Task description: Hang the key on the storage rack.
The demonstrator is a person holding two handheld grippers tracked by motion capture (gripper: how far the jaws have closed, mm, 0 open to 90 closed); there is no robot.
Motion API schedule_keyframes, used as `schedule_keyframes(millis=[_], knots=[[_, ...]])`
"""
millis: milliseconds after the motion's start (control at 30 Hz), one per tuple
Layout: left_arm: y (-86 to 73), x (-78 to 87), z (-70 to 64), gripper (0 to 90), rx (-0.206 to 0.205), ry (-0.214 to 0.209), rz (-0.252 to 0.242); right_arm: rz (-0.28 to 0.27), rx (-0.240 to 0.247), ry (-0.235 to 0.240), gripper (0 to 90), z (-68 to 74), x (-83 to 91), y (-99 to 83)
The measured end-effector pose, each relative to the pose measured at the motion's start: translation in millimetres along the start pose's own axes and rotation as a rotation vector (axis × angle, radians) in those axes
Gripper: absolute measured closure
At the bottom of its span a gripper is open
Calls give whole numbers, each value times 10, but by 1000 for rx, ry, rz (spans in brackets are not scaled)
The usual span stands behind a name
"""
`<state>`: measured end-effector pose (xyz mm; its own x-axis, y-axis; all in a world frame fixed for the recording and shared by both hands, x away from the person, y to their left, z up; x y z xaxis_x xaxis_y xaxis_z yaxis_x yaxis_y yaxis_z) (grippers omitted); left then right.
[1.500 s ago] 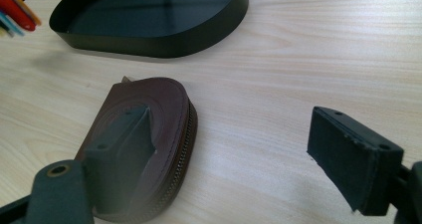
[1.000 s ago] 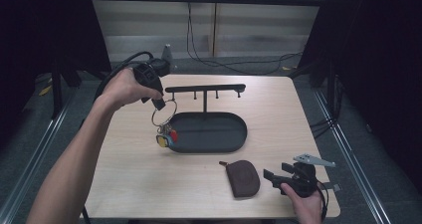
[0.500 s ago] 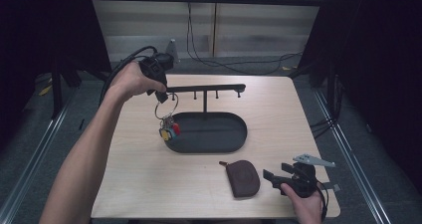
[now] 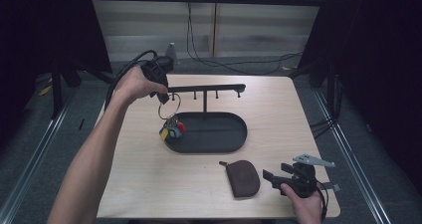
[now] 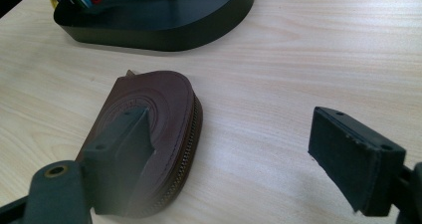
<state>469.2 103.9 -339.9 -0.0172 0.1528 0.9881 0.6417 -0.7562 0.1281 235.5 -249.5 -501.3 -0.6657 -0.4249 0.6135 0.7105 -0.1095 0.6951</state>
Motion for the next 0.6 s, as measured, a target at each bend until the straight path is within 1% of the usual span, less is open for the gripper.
schedule_keyframes(millis=[33, 67, 167, 200, 233, 267, 300, 333, 433, 500, 533, 567, 600], knots=[[0, 0, 0, 862, 0, 0, 0, 0, 0, 0, 171, 0, 0, 0], [0, 3, 5, 857, 1, 13, 0, 1, 3, 2, 171, 5, -3, 1], [-7, -3, 9, 830, 3, 16, 3, 2, 3, 2, 171, 8, -3, 0], [-10, -1, 11, 830, 9, 21, 1, 2, 3, 2, 171, 8, -3, 0], [-14, 9, 14, 829, 5, 22, 0, 0, 4, 0, 171, 6, 0, 0], [-17, 31, 13, 823, 16, 25, -19, 0, 5, -1, 171, 6, 0, 0], [-24, 44, 18, 819, 17, 27, -23, -1, 5, 0, 171, 7, 1, 0], [-32, 50, 8, 818, 23, 14, -24, -1, 5, -1, 171, 6, 0, 0], [-50, 62, 9, 801, 20, 18, -27, 1, 3, 0, 171, 7, -5, 1], [-86, 66, 12, 793, 16, 6, -36, 2, 6, -1, 171, 7, -9, 3], [-99, 64, 8, 789, 26, -3, -44, 2, 5, -1, 171, 7, -10, 3], [-99, 64, 8, 777, 26, -3, -44, 2, 4, 0, 171, 8, -10, 4], [-125, 76, 15, 772, 29, -16, -54, 1, 5, -1, 171, 8, -11, 5]])
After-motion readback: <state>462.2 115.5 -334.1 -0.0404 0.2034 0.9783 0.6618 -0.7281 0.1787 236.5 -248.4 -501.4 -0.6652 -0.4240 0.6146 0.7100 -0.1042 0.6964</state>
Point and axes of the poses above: each handheld gripper's, and its own axes: x roughly backward along the jaws, y roughly out of its top, z roughly to its left, the point moved 5 cm from there along -x, roughly forward along the jaws, and after that the axes turned 7 degrees about -x, right-handed, at the moved point
